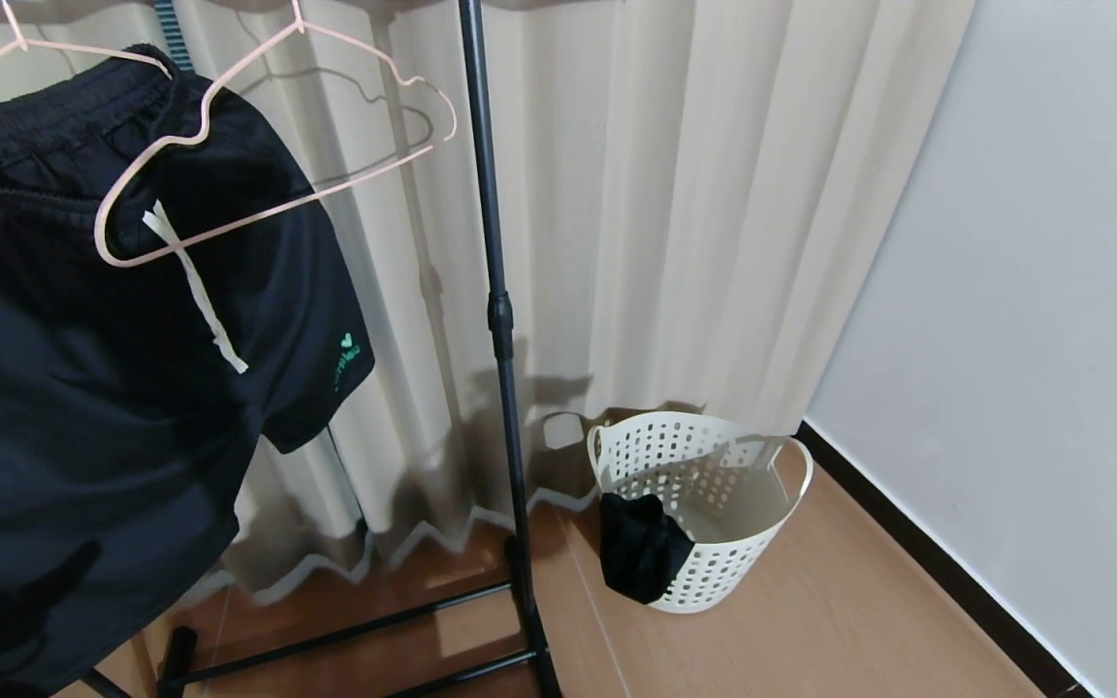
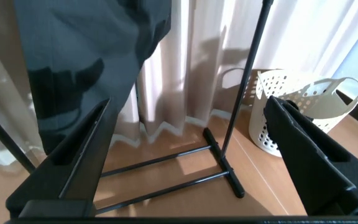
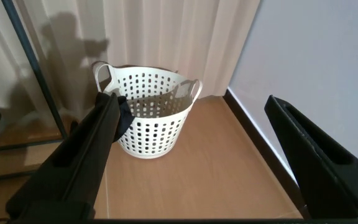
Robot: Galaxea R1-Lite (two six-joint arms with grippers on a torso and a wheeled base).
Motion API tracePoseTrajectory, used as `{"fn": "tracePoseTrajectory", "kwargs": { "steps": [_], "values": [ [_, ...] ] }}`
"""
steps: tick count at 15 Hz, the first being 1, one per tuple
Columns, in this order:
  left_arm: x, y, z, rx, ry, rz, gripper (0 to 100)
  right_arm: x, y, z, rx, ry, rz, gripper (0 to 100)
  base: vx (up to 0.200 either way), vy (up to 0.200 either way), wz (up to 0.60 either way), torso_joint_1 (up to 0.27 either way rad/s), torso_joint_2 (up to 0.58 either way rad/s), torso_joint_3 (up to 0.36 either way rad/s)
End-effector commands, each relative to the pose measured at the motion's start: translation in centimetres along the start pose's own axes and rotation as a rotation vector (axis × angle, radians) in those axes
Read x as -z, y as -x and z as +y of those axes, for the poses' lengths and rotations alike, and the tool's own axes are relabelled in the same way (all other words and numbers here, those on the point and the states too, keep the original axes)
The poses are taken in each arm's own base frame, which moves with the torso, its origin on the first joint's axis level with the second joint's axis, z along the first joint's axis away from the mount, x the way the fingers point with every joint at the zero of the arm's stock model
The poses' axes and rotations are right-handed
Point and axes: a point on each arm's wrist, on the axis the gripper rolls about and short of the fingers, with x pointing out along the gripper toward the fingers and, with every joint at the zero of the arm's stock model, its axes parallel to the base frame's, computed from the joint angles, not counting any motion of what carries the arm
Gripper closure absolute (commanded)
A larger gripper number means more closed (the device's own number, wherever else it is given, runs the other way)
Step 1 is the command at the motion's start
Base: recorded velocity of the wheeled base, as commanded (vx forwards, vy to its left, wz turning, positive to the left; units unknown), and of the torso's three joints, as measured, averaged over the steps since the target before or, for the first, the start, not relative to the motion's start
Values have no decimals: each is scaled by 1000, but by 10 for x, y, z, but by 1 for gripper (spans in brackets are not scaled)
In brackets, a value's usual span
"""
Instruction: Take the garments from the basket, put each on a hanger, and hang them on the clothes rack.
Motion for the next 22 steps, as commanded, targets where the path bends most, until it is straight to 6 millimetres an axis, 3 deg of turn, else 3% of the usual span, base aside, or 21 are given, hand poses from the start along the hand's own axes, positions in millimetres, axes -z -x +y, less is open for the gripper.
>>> {"fn": "tracePoseTrajectory", "kwargs": {
  "steps": [1,22],
  "values": [
    [0,0,0,-1,0,0,0,0,0,0,-1,2,1,0,0,0,0,-12,61,-139],
    [0,0,0,-1,0,0,0,-2,-7,1,-48,5,98,0,0,0,0,1,6,-194]
  ]
}}
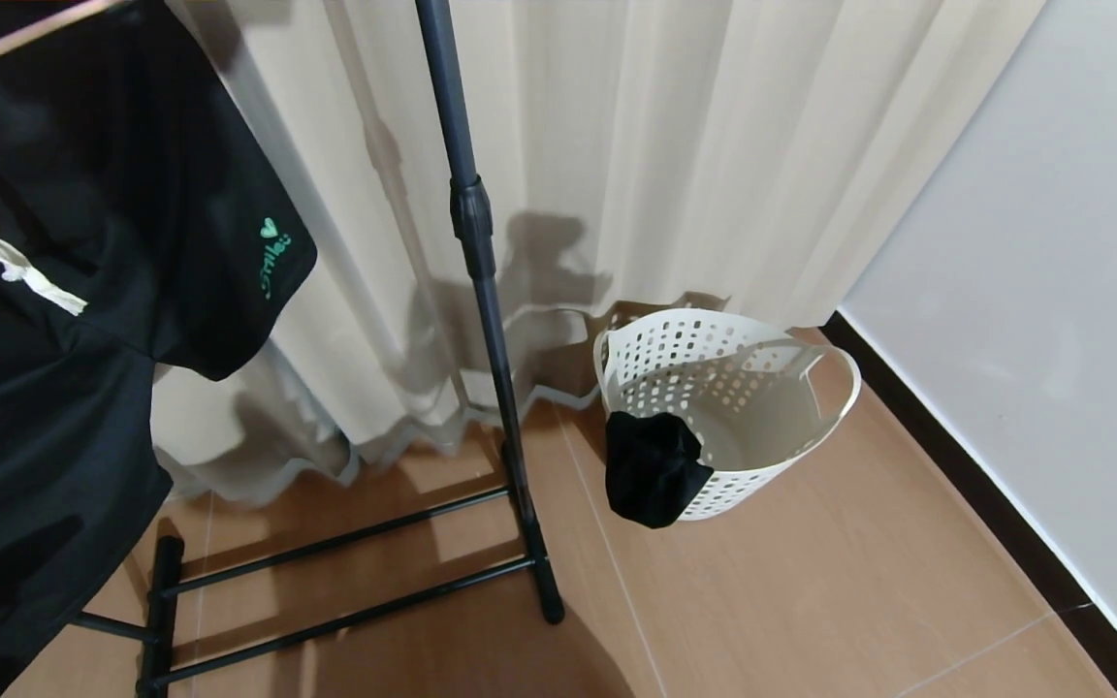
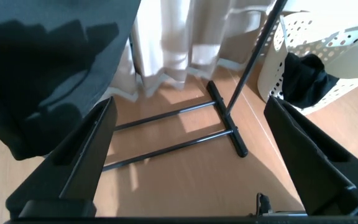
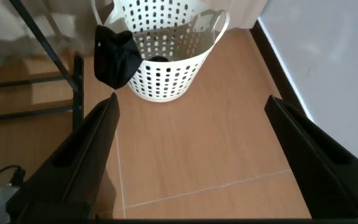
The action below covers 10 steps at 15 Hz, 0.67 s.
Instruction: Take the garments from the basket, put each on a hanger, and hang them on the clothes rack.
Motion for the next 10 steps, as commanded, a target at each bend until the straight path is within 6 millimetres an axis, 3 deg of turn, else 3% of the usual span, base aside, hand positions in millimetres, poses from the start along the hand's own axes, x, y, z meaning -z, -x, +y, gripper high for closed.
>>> {"fn": "tracePoseTrajectory", "kwargs": {
  "steps": [1,10],
  "values": [
    [0,0,0,1,0,1,0,-1,-4,0,-26,-3,59,0,0,0,0,2,2,-188],
    [0,0,0,1,-1,2,0,-3,-13,0,-113,-4,169,0,0,0,0,3,0,-195]
  ]
}}
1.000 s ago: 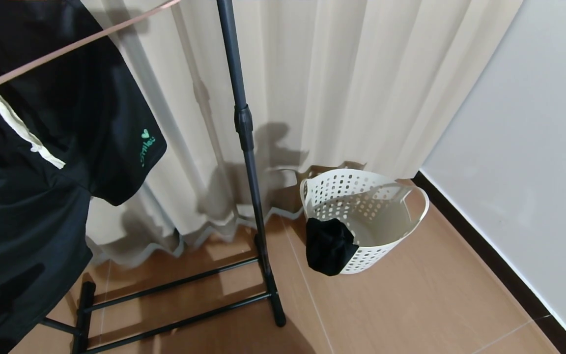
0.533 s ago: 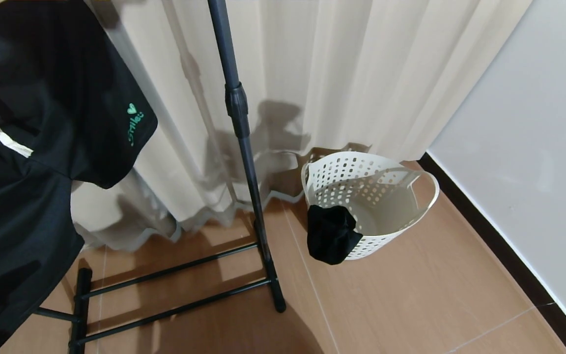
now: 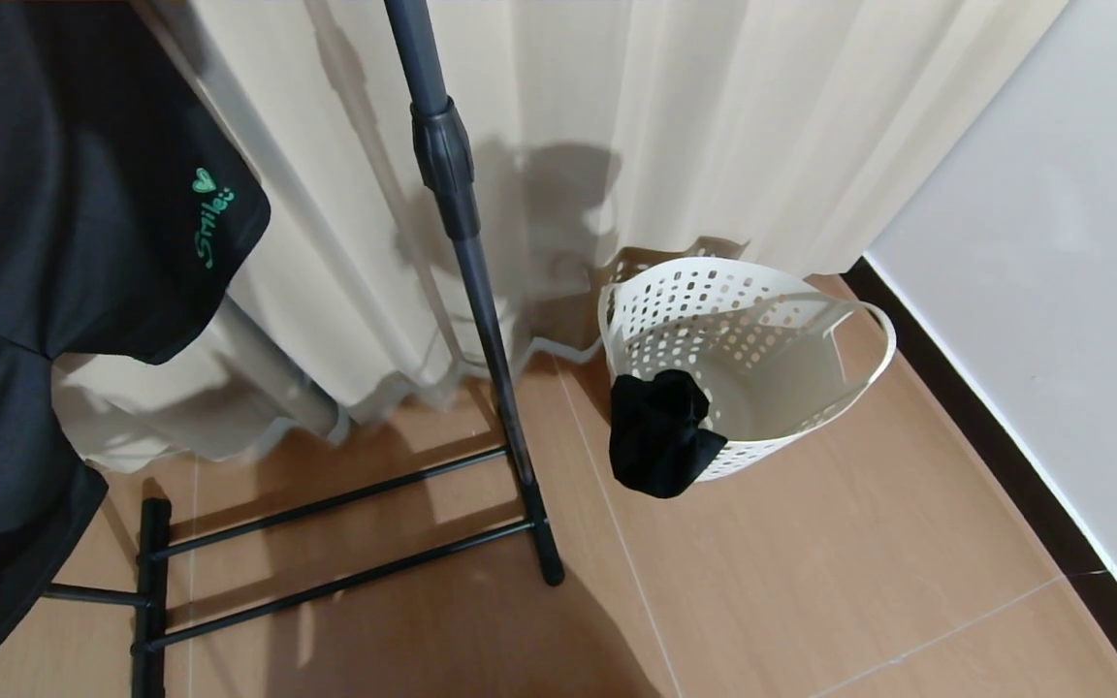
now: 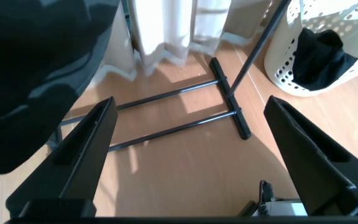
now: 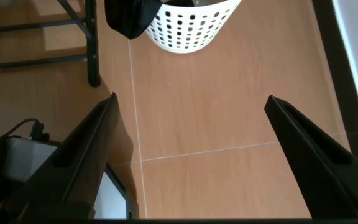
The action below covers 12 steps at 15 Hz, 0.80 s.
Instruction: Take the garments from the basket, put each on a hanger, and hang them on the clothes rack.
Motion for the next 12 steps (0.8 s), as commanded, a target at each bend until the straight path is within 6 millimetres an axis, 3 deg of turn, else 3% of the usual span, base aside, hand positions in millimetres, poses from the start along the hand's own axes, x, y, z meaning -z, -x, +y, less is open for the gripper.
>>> {"fn": "tracePoseTrajectory", "kwargs": {
  "steps": [1,9,11,12],
  "values": [
    [0,0,0,0,0,2,0,0,-1,0,-16,3,16,0,0,0,0,2,2,-198],
    [0,0,0,1,-6,2,0,-3,-6,-1,-61,11,73,0,0,0,0,2,1,-201],
    [0,0,0,1,-6,0,0,-22,-15,-1,-103,19,133,0,0,0,0,2,2,-112],
    [0,0,0,-2,-3,0,0,-48,-30,-1,-139,31,151,0,0,0,0,0,0,0]
  ]
}}
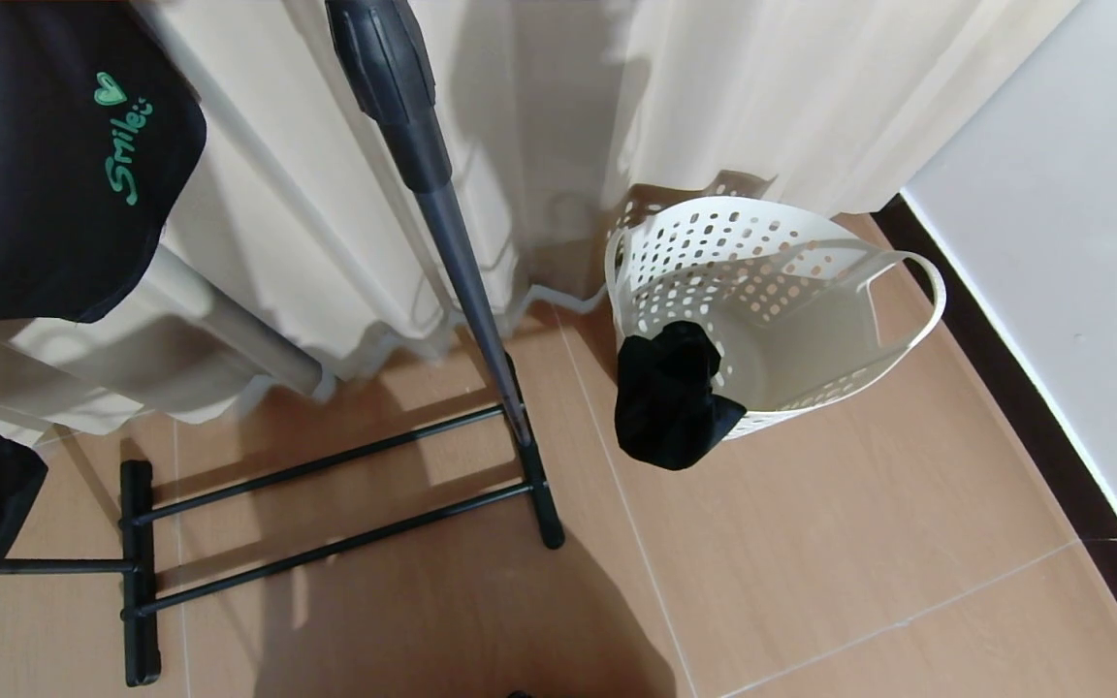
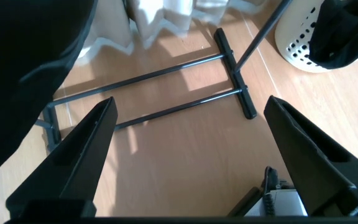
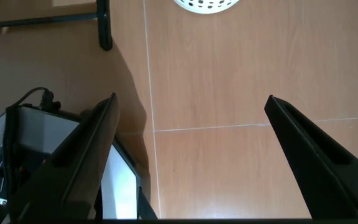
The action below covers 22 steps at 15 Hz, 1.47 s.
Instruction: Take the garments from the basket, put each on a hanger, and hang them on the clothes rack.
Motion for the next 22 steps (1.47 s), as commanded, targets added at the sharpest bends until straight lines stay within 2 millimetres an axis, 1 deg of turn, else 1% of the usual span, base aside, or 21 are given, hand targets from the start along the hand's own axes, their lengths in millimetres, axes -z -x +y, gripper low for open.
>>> {"fn": "tracePoseTrajectory", "kwargs": {
  "steps": [1,2,3,4,5,6,8,9,11,12,13,14,16,17,18,19,20,22],
  "values": [
    [0,0,0,-1,-3,-1,0,-46,-32,-1,-90,25,98,0,0,0,0,0,0,0],
    [0,0,0,0,-3,0,0,-53,-40,0,-107,32,108,0,0,0,0,0,0,0],
    [0,0,0,0,-3,0,0,-68,-58,2,-138,48,111,0,0,0,0,0,0,0],
    [0,0,0,0,-3,0,0,-87,-86,7,-156,65,116,0,0,0,0,0,0,0],
    [0,0,0,0,-3,0,0,-98,-103,10,-151,80,125,0,0,0,0,0,0,0],
    [0,0,0,0,-3,0,0,-103,-111,12,-147,95,132,0,0,0,0,0,0,0],
    [0,0,0,2,-3,0,0,-131,-152,16,-144,197,141,0,0,0,0,0,0,0],
    [0,0,0,0,-3,-1,0,-141,-170,18,-147,235,144,0,0,0,0,0,0,0],
    [0,0,0,0,-3,-1,0,-152,-193,21,-141,279,143,0,0,0,0,0,0,0],
    [0,0,0,2,-3,0,0,-157,-210,22,-130,291,148,0,0,0,0,0,0,0],
    [0,0,0,2,-3,0,0,-167,-239,24,-115,305,146,0,0,0,0,0,0,0],
    [0,0,0,2,-3,0,0,-170,-253,26,-115,305,146,0,0,0,0,0,0,0],
    [0,0,0,2,-3,0,0,-177,-288,29,-113,305,142,0,0,0,0,0,0,0],
    [0,0,0,2,-3,0,0,-177,-294,30,-111,305,141,0,0,0,0,0,0,0],
    [0,0,0,2,-3,0,0,-175,-318,32,-96,307,152,0,0,0,0,0,0,0],
    [0,0,0,2,-3,-1,0,-173,-326,33,-94,307,157,0,0,0,0,0,0,0],
    [0,0,0,2,-3,0,0,-173,-343,34,-90,306,153,0,0,0,0,0,0,0],
    [0,0,0,2,-3,-1,0,-174,-365,32,-78,302,141,0,0,0,0,0,0,0]
  ]
}}
